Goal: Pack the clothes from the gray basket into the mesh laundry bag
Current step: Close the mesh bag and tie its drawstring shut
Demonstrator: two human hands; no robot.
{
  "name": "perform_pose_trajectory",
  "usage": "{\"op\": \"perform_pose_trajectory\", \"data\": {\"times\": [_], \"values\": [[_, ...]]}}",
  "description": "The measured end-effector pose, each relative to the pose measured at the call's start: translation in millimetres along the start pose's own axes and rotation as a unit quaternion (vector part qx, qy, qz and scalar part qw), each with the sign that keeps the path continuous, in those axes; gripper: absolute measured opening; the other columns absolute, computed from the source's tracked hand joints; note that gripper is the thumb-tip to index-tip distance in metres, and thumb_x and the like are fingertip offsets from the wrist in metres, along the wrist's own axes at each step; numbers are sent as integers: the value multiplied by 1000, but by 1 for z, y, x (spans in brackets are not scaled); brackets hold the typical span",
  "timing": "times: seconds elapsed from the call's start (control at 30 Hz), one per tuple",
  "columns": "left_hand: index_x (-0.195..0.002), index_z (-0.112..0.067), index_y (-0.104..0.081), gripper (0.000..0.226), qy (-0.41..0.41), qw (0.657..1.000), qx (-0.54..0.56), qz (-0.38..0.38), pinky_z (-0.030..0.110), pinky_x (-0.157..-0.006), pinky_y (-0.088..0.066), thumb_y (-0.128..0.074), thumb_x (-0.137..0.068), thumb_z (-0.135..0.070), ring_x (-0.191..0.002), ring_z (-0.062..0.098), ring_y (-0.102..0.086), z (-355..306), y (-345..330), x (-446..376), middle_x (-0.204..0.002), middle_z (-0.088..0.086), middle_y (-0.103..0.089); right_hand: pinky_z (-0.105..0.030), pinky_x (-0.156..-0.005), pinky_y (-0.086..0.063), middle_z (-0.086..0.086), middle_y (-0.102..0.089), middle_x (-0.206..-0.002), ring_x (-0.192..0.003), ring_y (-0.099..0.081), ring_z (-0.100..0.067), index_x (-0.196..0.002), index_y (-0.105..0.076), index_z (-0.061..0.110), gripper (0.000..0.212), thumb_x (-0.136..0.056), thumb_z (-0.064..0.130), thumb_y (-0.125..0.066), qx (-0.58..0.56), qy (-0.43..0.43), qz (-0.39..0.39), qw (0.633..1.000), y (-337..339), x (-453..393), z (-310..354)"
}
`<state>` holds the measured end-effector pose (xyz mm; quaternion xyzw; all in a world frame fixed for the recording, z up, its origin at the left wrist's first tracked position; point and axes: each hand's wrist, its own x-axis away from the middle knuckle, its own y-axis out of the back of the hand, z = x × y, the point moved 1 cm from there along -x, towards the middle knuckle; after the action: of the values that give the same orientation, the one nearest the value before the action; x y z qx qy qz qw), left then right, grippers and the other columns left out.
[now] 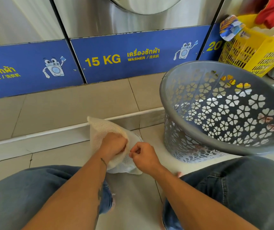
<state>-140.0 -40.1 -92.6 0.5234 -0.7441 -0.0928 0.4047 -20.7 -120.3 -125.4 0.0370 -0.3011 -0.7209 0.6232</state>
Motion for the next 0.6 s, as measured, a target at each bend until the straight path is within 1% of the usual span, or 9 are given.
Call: {"op": "perform_pose_trajectory", "data": {"times": [0.1,0.17,0.23,0.33,0.43,0.5,0.53,0.57,0.6], "values": [[-66,-14,-62,11,-1,999,31,-24,35,-63,-49,-60,-77,-15,-60,20,-54,-3,2,-5,-64,8,-61,-27,-70,-55,10,-67,-74,-73,-64,-8,-72,-69,19,18,-80,3,-68,16,16,-5,1000,-1,-4,4],[-67,-15,-62,10,4,998,52,-24,36,-63,-51,-59,-77,-16,-61,20,-54,-3,3,-7,-64,8,-60,-26,-68,-54,12,-65,-71,-71,-62,-8,-72,-69,19,18,-79,2,-66,14,19,-21,1000,-1,-5,5],[-69,-16,-62,9,9,997,68,-22,35,-63,-49,-58,-77,-16,-61,20,-54,-3,4,-8,-65,8,-59,-24,-67,-52,11,-64,-71,-70,-62,-8,-71,-68,21,19,-79,4,-67,12,15,-29,999,-1,-7,5],[-74,-13,-65,10,18,996,83,-19,31,-61,-49,-58,-81,-13,-61,20,-55,-4,3,-7,-67,10,-61,-26,-69,-54,10,-66,-74,-73,-64,-8,-72,-69,19,16,-79,4,-68,17,18,-10,1000,-1,-8,5],[-68,-12,-63,18,-5,999,42,12,27,-58,-46,-54,-83,-10,-57,19,-53,-6,7,-1,-63,7,-61,-29,-72,-58,8,-68,-77,-77,-66,-11,-72,-70,18,16,-79,4,-66,4,2,-5,1000,-1,-9,5],[-68,-10,-66,19,-40,998,-11,37,29,-62,-45,-52,-80,-7,-63,18,-54,-5,11,5,-66,4,-62,-38,-75,-61,4,-71,-79,-79,-69,-17,-70,-69,20,17,-79,7,-64,-39,-24,-17,999,-1,-10,4],[-73,-11,-69,19,-54,997,-40,48,28,-66,-45,-52,-79,-7,-70,17,-57,-4,13,9,-72,2,-65,-42,-75,-62,0,-72,-81,-81,-71,-21,-69,-68,20,18,-80,7,-63,-70,-41,-18,997,-2,-11,4],[-81,-16,-71,19,-59,994,-71,60,26,-71,-46,-53,-80,-9,-79,15,-59,-2,15,13,-83,-2,-68,-44,-75,-63,-5,-73,-84,-84,-72,-24,-70,-67,18,18,-83,6,-62,-107,-60,-16,992,-3,-12,4],[-93,-23,-71,22,-57,990,-100,76,27,-78,-45,-56,-81,-13,-90,14,-59,0,15,17,-96,-6,-68,-45,-75,-63,-11,-74,-88,-86,-73,-27,-73,-65,14,17,-86,4,-61,-149,-80,-12,986,-2,-11,4]]}}
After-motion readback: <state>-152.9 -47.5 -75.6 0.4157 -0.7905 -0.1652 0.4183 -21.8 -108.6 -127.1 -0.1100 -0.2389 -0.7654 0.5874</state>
